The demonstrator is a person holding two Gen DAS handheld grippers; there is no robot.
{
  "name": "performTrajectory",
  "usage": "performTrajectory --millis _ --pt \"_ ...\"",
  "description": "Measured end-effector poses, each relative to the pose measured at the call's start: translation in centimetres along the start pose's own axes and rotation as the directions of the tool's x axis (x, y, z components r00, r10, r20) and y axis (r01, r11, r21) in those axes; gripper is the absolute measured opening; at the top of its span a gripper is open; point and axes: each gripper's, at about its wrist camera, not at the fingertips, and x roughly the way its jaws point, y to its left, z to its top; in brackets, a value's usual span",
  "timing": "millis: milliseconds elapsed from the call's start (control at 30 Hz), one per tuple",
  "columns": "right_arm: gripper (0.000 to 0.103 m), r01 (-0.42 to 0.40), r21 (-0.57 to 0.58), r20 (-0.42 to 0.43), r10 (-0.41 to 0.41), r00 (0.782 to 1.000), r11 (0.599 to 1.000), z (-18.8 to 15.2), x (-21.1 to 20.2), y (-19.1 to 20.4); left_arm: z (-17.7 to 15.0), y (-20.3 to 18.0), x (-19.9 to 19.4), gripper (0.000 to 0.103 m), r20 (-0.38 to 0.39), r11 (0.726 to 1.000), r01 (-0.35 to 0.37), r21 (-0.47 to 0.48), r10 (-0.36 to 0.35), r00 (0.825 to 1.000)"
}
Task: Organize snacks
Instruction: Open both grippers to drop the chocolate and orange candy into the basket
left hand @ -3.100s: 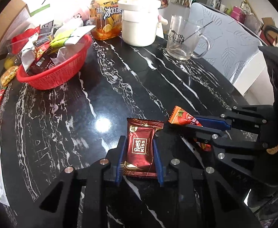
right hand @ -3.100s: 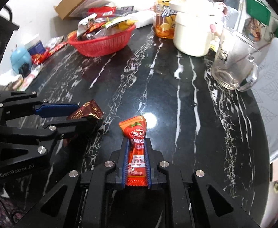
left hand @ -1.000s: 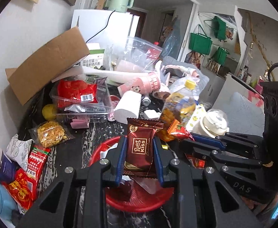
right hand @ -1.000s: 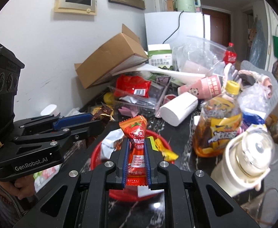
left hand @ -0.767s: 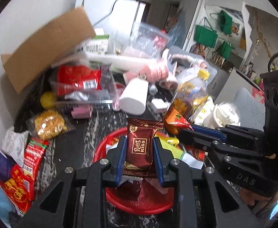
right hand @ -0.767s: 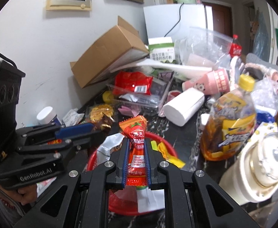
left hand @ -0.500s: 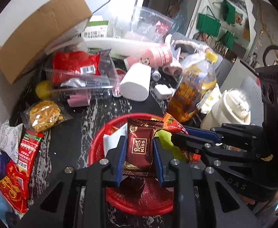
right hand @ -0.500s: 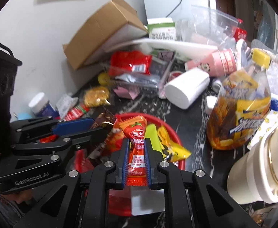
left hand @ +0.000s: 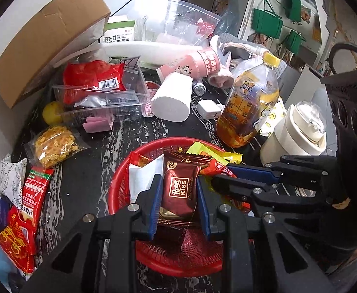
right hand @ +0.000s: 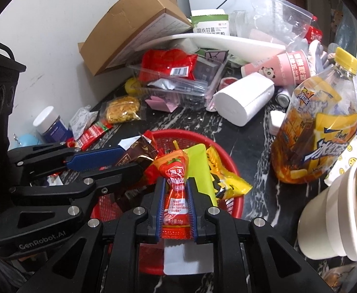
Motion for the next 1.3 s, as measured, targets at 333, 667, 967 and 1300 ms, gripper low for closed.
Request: performTrajectory --millis 333,667,967,1300 --pt "0.02 0.007 0.017 -0.016 -0.007 1.0 1.0 0.1 -0.3 -0.3 0.0 -0.2 0.5 0.028 -0.037 1.0 -0.014 0.01 0.014 0.999" --pt "0.029 0.04 0.009 -0.005 -0.04 0.999 0.999 0.1 -1.2 -0.1 0.1 -0.5 0.6 0.028 -0.055 0.999 -0.043 0.013 0.043 0.998" --pt "0.035 0.071 0.042 0.009 -0.071 0.997 0.997 -0.4 -2.5 -0.7 -0.1 -1.0 0.5 0.057 -0.078 0.994 -0.108 0.034 0.11 0.991" --pt "0.038 0.118 0.058 0.009 -0.118 0.993 0.991 -1.5 -4.2 -1.1 -0.2 -1.2 0.0 0.067 -0.069 0.993 -0.113 0.014 0.114 0.991"
